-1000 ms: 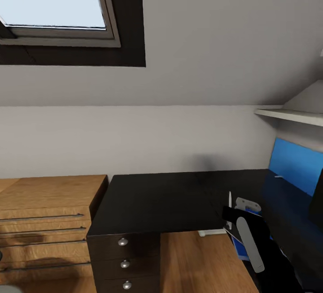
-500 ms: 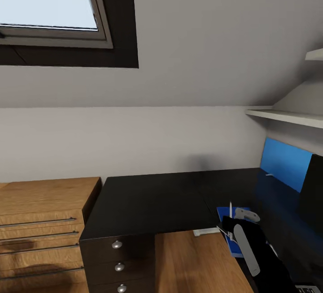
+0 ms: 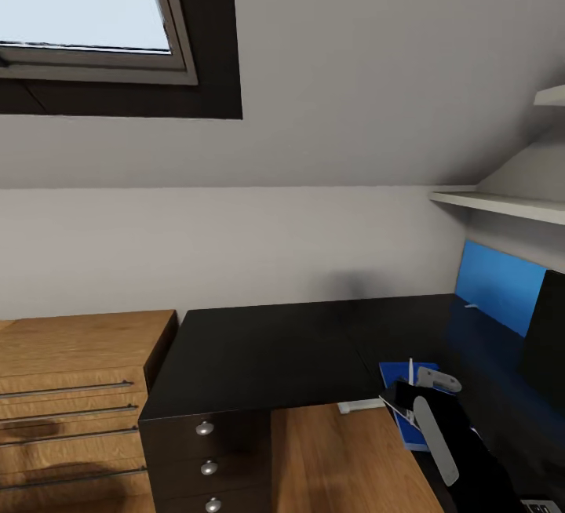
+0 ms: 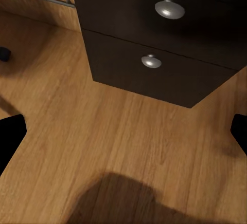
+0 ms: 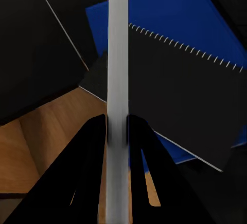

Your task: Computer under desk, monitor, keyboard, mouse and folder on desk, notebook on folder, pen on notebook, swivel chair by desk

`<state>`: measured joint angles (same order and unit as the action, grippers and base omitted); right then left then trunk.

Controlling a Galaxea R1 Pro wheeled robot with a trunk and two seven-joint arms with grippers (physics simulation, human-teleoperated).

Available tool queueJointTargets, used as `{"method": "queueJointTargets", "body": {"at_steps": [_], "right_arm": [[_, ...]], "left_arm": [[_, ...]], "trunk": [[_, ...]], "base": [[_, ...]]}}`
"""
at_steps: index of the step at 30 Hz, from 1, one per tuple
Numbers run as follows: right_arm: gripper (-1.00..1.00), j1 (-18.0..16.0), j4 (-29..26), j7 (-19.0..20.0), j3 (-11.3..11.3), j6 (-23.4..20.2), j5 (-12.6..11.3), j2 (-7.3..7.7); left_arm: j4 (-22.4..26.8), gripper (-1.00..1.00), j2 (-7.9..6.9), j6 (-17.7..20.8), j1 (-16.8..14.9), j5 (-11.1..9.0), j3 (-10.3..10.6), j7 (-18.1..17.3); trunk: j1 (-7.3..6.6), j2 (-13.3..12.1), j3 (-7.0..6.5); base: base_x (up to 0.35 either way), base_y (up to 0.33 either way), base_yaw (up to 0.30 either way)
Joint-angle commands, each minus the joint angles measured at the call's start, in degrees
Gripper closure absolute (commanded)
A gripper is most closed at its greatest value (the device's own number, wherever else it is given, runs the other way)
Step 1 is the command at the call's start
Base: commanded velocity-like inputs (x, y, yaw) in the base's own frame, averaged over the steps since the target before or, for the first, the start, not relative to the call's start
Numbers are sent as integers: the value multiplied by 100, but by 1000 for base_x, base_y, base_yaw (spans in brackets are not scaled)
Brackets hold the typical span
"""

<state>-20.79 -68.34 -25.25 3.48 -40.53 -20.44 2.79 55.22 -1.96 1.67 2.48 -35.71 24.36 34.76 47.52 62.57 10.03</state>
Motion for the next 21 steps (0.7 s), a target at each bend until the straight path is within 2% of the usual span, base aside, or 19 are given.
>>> {"method": "queueJointTargets", "body": {"at_steps": [1,4,8,11,21], "right_arm": [[100,-4,-6,-50,-2,-8,-25,7],[100,-4,-7,-55,1,50,67,37],[100,-4,2,-59,3,310,320,71],[100,-6,19,-59,7,339,398,79],[100,-55,563,-59,12,523,456,190]], "left_arm": [[15,-100,-7,18,-2,-24,21,40],[15,-100,-7,16,-2,-24,19,34],[15,-100,-13,15,-2,-17,17,31],[15,-100,-14,11,-2,-16,16,31],[15,-100,-15,9,-2,-15,16,31]], "trunk": [[1,5,7],[1,5,7],[1,5,7],[1,5,7],[1,5,7]], "base": [[0,0,0],[0,0,0],[0,0,0],[0,0,0],[0,0,0]]}}
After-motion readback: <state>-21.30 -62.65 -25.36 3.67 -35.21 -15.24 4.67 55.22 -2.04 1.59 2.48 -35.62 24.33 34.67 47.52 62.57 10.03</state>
